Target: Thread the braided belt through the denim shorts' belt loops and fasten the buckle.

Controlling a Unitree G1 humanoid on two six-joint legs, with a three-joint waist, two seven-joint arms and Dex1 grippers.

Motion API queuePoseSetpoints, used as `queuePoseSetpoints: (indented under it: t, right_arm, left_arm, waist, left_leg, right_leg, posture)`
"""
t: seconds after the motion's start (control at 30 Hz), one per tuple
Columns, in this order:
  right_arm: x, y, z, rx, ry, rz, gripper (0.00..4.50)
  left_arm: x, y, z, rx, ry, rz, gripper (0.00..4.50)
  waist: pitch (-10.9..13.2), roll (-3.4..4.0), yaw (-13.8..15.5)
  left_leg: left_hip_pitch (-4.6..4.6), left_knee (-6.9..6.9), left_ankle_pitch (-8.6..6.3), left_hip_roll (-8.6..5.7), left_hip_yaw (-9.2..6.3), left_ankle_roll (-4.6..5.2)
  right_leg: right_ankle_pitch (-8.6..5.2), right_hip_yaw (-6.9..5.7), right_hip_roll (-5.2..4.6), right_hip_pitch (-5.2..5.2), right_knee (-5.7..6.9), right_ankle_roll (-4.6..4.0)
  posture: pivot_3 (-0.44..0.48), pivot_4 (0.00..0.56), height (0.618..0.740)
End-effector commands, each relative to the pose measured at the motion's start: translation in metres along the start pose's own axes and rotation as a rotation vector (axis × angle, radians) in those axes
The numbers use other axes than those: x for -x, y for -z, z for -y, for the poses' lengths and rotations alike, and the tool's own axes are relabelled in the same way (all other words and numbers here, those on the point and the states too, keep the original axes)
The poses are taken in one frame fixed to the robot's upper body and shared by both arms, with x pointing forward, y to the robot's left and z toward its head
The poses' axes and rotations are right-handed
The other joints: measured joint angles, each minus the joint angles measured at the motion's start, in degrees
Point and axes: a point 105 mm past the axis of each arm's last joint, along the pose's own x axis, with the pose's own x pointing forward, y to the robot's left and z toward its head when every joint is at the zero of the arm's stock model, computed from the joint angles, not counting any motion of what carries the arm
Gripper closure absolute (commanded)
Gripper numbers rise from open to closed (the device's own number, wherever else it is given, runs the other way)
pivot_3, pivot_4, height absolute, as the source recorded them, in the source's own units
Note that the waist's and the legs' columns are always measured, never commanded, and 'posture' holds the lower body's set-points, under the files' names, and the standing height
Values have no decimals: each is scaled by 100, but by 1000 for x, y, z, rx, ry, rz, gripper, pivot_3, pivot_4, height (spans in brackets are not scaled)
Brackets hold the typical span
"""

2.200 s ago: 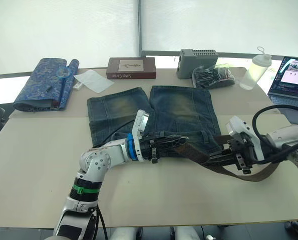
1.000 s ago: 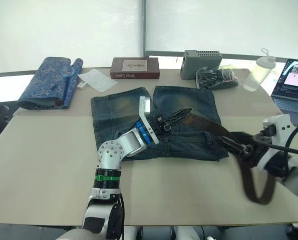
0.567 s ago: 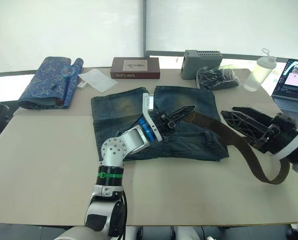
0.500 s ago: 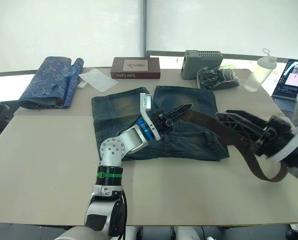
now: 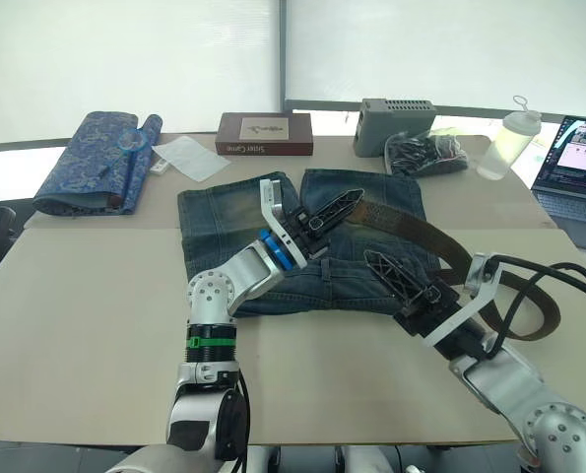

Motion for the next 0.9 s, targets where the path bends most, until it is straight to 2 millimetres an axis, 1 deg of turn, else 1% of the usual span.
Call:
queuePoseSetpoints:
  t: [0.03, 0.1, 0.2, 0.3, 0.37, 0.53, 0.63, 0.73, 0.87, 0.9]
  right_arm:
    - [-11, -12, -17, -19, -101, 64, 689]
    - [-17, -20, -25, -22, -143, 90, 689]
    - [-21, -26, -28, -15, -166, 120, 689]
    - [-21, -36, -32, -12, -200, 170, 689]
    - [-19, -38, -34, -9, -213, 179, 689]
    - [-9, -41, -27, 13, -197, 185, 689]
    - [1, -44, -18, 53, -166, 173, 689]
    - [8, -48, -11, 78, -146, 171, 1509]
    - [11, -50, -7, 92, -143, 157, 2860]
    - [11, -49, -5, 94, -142, 152, 2860]
  left_arm:
    - [-9, 10, 20, 13, 87, -44, 4500]
    - [-8, 13, 19, 17, 83, -63, 4500]
    - [-5, 14, 18, 29, 70, -82, 4500]
    - [-3, 13, 17, 26, 61, -91, 4500]
    - [-1, 11, 18, 25, 57, -86, 4500]
    - [1, 7, 18, 31, 48, -69, 4500]
    - [2, 6, 17, 39, 41, -64, 4500]
    - [3, 6, 17, 44, 38, -66, 4500]
    - [5, 6, 17, 50, 35, -69, 4500]
    - [5, 6, 17, 52, 35, -71, 4500]
  waist:
    - [0, 0, -15]
    - [0, 1, -44]
    - [0, 1, -55]
    - [0, 1, -80]
    - [-1, 1, -83]
    - [-1, 1, -82]
    - [-1, 1, -78]
    - [-1, 1, -100]
    - [-1, 1, -125]
    - [-1, 1, -125]
  left_leg:
    - [3, -1, 0, 0, 0, -1]
    - [3, -3, 1, 0, 0, -2]
    - [5, -6, 1, 0, 0, -2]
    - [4, -7, 0, -1, 0, -1]
    - [4, -7, 1, -1, 0, -1]
    - [4, -7, 0, -1, -1, -1]
    - [4, -7, 0, -1, 0, -1]
    - [5, -8, 0, -1, 0, 0]
    - [7, -10, 0, -1, 0, -1]
    - [7, -11, 0, -1, 0, -1]
  right_leg:
    - [0, 0, 3, 1, 0, 0]
    - [0, 0, 4, 0, 1, -1]
    - [0, -1, 5, 0, 1, -1]
    - [0, 0, 4, 0, 0, -1]
    - [0, 0, 4, -1, 1, -1]
    - [0, 0, 4, 0, 1, -1]
    - [0, 1, 4, 0, 1, -1]
    - [0, 2, 4, 1, 0, -1]
    - [-1, 3, 4, 2, 0, -2]
    - [-1, 3, 4, 2, 0, -2]
  posture:
    - [0, 150, 740]
    - [0, 150, 740]
    - [0, 150, 740]
    - [0, 150, 740]
    - [0, 150, 740]
    - [0, 150, 740]
    - [0, 150, 740]
    - [0, 150, 740]
    - [0, 150, 740]
    - [0, 150, 740]
